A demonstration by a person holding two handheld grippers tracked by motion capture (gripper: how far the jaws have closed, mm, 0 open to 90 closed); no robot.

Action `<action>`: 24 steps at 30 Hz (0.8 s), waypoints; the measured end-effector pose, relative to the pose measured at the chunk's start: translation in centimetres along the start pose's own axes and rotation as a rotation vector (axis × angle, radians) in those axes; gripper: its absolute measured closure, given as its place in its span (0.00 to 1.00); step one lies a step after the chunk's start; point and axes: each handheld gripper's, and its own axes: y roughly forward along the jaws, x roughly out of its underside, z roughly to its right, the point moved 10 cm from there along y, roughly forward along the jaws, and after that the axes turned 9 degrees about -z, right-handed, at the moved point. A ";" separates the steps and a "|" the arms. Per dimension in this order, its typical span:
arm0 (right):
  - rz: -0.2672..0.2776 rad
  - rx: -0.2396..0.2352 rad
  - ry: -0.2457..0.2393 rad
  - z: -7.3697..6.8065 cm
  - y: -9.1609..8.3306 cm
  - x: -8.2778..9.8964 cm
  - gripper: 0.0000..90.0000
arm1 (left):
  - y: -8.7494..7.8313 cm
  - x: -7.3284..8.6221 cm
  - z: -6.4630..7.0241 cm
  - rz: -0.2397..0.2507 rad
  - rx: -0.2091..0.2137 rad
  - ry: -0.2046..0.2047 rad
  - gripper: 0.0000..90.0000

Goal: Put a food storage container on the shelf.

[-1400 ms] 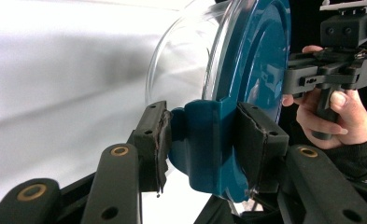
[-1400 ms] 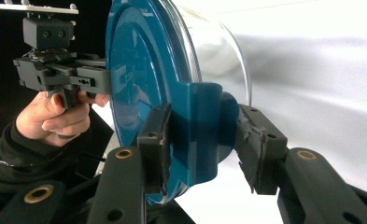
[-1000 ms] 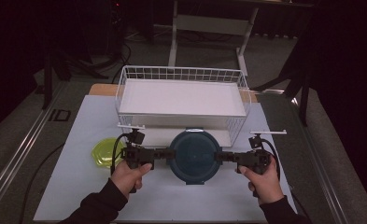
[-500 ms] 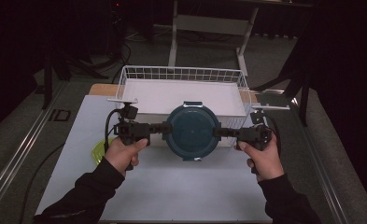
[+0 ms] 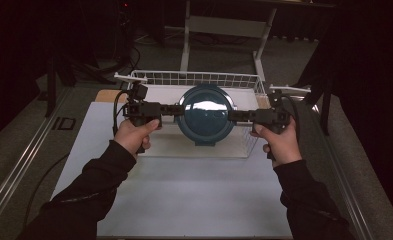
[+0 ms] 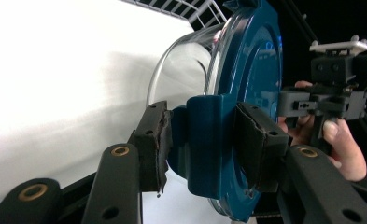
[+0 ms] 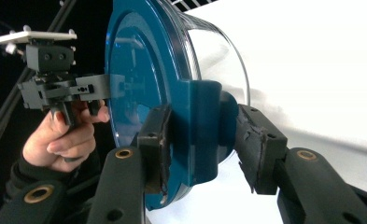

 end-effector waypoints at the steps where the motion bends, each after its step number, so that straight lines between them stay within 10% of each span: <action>1: -0.002 0.003 0.004 0.2 0.1 -0.3 0.63 | 0.1 -0.4 -0.2 0.011 -0.003 -0.010 0.62; 14: -0.002 -0.013 0.090 1.5 0.6 -3.9 0.62 | 0.8 -3.4 -1.6 0.025 0.018 -0.046 0.62; 24: 0.014 0.106 0.102 2.7 1.3 -5.1 0.68 | 1.6 -3.6 -2.7 0.025 -0.012 -0.016 0.61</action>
